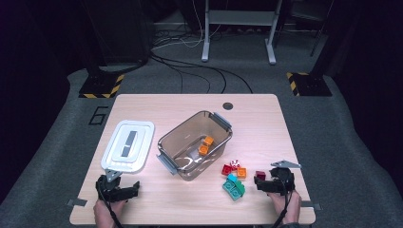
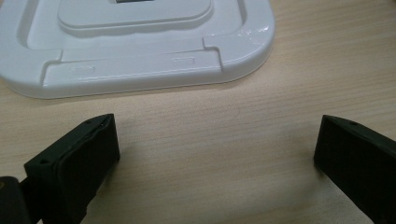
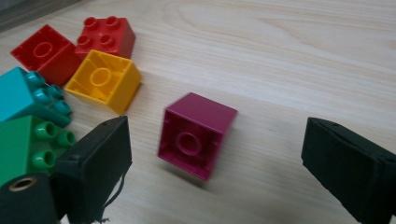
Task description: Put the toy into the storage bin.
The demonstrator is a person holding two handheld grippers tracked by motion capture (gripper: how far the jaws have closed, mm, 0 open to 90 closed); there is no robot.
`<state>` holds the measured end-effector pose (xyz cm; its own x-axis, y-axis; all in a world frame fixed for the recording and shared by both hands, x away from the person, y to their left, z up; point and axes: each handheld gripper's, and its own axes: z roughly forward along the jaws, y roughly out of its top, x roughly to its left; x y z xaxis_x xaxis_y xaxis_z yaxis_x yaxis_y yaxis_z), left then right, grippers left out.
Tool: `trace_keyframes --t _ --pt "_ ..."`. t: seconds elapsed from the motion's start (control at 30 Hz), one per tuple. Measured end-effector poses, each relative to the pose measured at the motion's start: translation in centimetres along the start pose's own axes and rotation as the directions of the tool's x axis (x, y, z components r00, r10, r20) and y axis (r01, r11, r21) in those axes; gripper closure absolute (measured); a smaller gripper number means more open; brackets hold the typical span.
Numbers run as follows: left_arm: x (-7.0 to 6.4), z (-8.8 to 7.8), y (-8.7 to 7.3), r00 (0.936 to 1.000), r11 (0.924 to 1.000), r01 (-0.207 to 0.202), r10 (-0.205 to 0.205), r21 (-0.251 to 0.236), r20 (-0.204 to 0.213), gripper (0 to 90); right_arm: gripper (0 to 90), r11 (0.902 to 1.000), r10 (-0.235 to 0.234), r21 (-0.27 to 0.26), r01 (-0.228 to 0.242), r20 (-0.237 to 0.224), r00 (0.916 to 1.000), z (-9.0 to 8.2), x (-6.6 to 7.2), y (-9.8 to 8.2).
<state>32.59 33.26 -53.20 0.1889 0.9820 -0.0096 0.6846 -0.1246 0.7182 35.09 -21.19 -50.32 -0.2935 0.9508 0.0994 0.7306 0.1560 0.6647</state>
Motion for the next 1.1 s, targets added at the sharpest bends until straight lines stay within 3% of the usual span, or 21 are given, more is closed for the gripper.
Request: trace_keyframes --t 0.13,0.27,0.6,0.8,1.1 --pt "0.0 0.0 0.0 1.0 1.0 0.0 0.0 0.0 0.001 0.0 7.0 0.9999 0.008 0.012 -0.008 0.009 0.9999 0.8 0.7 0.3" --pt "0.0 0.0 0.0 1.0 1.0 0.0 0.0 0.0 0.001 0.0 27.3 0.9999 0.01 0.01 -0.01 0.018 0.9998 1.0 0.7 0.5" --pt "0.0 0.0 0.0 1.0 1.0 0.001 -0.001 0.0 0.0 0.0 50.0 0.9989 0.038 0.026 -0.039 0.049 0.9981 0.8 0.3 0.0" --pt "0.0 0.0 0.0 1.0 1.0 0.001 -0.001 0.0 0.0 0.0 57.6 0.9988 0.041 0.023 -0.043 0.047 0.998 0.6 -0.2 -0.1" --pt "0.0 0.0 0.0 1.0 1.0 0.0 0.0 0.0 0.0 0.0 58.5 0.9996 0.022 -0.017 -0.022 0.036 0.9991 0.2 -0.4 0.2"
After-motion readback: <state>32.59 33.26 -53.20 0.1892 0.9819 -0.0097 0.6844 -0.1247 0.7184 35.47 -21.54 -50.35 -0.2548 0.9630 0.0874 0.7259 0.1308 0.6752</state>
